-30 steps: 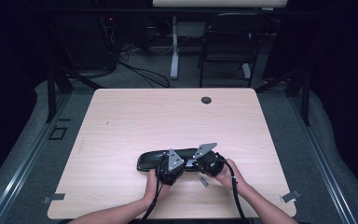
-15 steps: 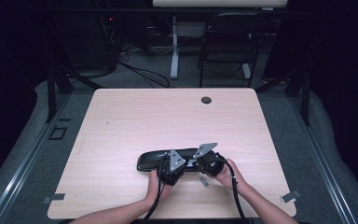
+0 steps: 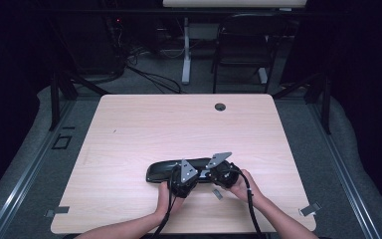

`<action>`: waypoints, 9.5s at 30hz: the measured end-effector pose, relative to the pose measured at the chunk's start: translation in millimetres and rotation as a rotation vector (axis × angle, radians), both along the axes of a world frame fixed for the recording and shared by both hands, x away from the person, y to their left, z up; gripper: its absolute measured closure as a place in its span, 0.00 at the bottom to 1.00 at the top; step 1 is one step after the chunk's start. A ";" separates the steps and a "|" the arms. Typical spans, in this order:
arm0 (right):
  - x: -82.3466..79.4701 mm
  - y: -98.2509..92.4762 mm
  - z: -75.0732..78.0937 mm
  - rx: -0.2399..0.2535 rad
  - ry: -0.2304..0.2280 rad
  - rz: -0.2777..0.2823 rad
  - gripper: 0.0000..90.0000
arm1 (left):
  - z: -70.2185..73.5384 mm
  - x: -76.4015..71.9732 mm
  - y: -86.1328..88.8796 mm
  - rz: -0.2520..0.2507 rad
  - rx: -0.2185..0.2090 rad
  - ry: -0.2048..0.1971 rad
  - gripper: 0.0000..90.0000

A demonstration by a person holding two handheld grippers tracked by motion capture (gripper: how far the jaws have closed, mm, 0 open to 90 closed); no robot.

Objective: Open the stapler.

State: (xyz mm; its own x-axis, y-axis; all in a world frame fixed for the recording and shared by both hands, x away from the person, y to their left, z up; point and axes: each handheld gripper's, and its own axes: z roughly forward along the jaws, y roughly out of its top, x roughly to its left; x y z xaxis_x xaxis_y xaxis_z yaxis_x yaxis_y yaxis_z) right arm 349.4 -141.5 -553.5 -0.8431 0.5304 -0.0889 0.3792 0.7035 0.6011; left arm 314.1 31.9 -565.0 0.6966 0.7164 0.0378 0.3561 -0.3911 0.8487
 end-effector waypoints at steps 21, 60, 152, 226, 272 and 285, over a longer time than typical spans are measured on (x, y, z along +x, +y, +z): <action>-1.6 -2.0 -0.5 0.018 0.015 -0.016 1.00 | -2.2 -1.0 -6.2 0.029 -0.018 -0.006 1.00; -6.5 -2.6 -9.1 0.084 -0.066 -0.057 1.00 | -8.4 -3.4 -11.3 0.052 -0.066 -0.040 1.00; -2.0 -0.2 -4.1 0.059 -0.003 -0.075 1.00 | 85.9 -10.3 57.0 0.138 -0.203 -0.145 1.00; 5.3 -0.9 -2.3 0.075 0.048 -0.068 1.00 | 103.5 -11.8 122.5 0.214 -0.213 -0.182 1.00; 6.4 -1.4 -2.3 0.080 0.054 -0.067 1.00 | 91.2 10.7 181.8 0.407 -0.246 -0.086 1.00; 7.7 -3.3 -3.0 0.097 0.058 -0.087 0.94 | 100.9 1.8 169.8 0.291 -0.234 -0.109 0.84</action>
